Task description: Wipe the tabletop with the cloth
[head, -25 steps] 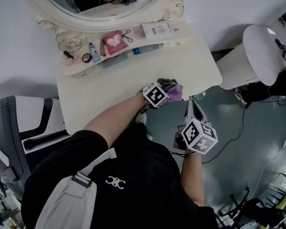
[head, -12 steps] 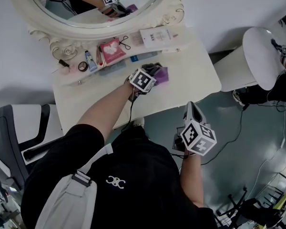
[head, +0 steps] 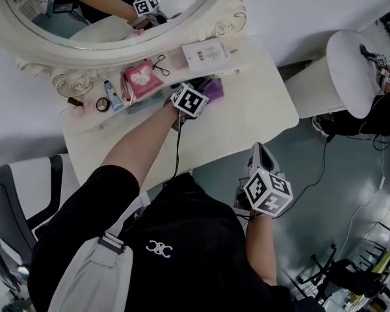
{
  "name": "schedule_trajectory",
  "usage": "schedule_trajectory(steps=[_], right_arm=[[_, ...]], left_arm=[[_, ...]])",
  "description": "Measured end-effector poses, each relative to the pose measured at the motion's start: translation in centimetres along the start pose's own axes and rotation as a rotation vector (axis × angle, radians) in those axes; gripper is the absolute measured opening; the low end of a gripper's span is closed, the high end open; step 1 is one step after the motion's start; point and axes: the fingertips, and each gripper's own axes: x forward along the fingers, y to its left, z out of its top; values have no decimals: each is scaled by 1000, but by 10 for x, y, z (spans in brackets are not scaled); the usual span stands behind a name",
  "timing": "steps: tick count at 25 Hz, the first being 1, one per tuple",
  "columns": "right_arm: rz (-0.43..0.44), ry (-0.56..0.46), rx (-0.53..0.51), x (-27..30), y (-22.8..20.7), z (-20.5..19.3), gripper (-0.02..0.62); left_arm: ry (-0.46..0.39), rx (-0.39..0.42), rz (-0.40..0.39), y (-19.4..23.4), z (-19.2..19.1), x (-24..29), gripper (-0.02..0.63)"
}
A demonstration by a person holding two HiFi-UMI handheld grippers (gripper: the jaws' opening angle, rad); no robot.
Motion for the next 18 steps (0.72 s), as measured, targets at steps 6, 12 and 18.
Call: schedule_trajectory(steps=[6,12,18], right_arm=[[-74,16,52,-1,-13,-4,5],[-106,23,74,6,-15,-11,5],[-153,11,91,-2,-25,-13,5]], left_arm=[[-9,29,-4,-15,25,24,51],[-19,64,-50,-33,47,42,51],[-13,94,-90,-51,56,54,51]])
